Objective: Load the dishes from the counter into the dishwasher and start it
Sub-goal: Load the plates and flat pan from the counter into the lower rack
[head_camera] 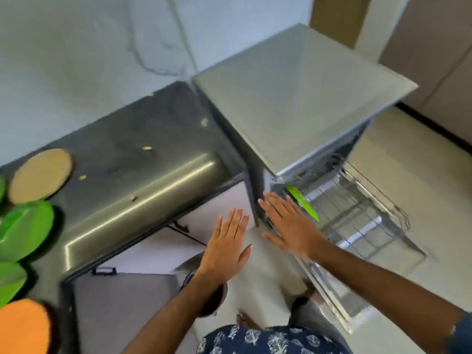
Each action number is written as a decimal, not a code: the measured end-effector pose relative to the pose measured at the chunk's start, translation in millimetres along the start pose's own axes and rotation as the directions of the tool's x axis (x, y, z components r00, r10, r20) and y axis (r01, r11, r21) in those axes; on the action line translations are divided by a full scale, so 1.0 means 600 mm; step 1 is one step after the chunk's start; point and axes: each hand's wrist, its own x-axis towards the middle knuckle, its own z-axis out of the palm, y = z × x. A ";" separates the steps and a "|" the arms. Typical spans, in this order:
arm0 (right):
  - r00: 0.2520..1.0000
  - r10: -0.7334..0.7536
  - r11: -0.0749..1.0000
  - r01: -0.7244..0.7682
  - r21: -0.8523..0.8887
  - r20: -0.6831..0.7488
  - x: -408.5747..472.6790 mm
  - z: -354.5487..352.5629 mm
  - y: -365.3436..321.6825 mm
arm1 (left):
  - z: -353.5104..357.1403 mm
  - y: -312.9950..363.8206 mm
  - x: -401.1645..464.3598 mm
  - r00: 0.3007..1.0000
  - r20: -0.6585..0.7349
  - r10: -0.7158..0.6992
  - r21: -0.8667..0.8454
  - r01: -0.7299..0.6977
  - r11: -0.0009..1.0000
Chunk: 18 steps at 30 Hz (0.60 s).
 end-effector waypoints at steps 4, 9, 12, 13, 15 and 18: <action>0.980 -0.193 0.980 0.190 -0.062 -0.044 0.135 -0.064 -0.109 | -0.060 -0.124 -0.074 0.966 -0.130 -0.224 -0.039 0.220 0.975; 0.938 -0.343 0.936 0.339 -0.090 -0.037 0.274 -0.095 -0.230 | -0.103 -0.265 -0.164 0.844 -0.221 -0.490 -0.118 0.475 0.872; 0.904 -0.428 0.901 0.426 -0.082 -0.012 0.352 -0.093 -0.292 | -0.101 -0.335 -0.218 0.756 -0.187 -0.627 -0.168 0.604 0.779; 0.891 -0.454 0.889 0.453 -0.068 -0.002 0.381 -0.088 -0.314 | -0.097 -0.357 -0.236 0.720 -0.170 -0.673 -0.183 0.648 0.739; 0.861 -0.508 0.861 0.508 -0.010 0.020 0.435 -0.074 -0.356 | -0.088 -0.395 -0.267 0.648 -0.131 -0.750 -0.209 0.722 0.660; 0.818 -0.570 0.819 0.559 0.132 0.075 0.519 -0.044 -0.428 | -0.069 -0.444 -0.308 0.529 -0.062 -0.846 -0.233 0.817 0.528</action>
